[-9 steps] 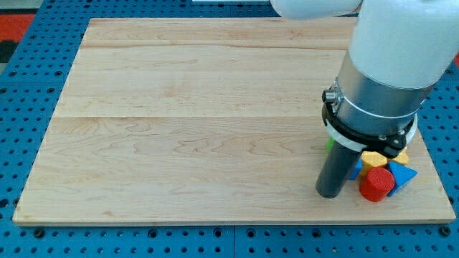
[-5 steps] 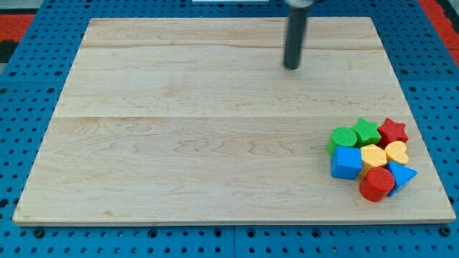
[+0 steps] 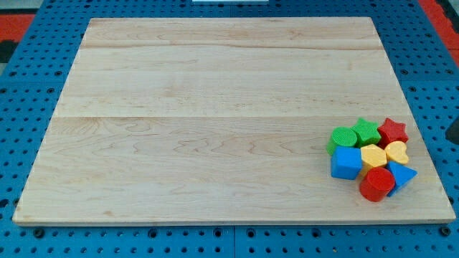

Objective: Place the blue triangle in between blue cube and red circle

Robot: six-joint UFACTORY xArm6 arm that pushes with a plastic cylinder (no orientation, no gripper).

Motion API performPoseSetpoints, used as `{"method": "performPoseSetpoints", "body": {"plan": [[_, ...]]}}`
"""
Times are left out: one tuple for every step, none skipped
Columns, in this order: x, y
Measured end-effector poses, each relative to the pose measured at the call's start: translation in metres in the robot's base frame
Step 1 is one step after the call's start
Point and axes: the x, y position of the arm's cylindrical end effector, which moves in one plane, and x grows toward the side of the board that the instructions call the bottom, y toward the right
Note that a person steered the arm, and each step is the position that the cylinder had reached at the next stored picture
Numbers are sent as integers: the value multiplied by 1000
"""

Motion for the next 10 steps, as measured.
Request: {"method": "performPoseSetpoints", "body": {"plan": [[21, -2], [58, -8], [59, -29], [51, -39], [48, -39], [59, -38], [59, -46], [64, -59], [83, -64], [101, -70]]}}
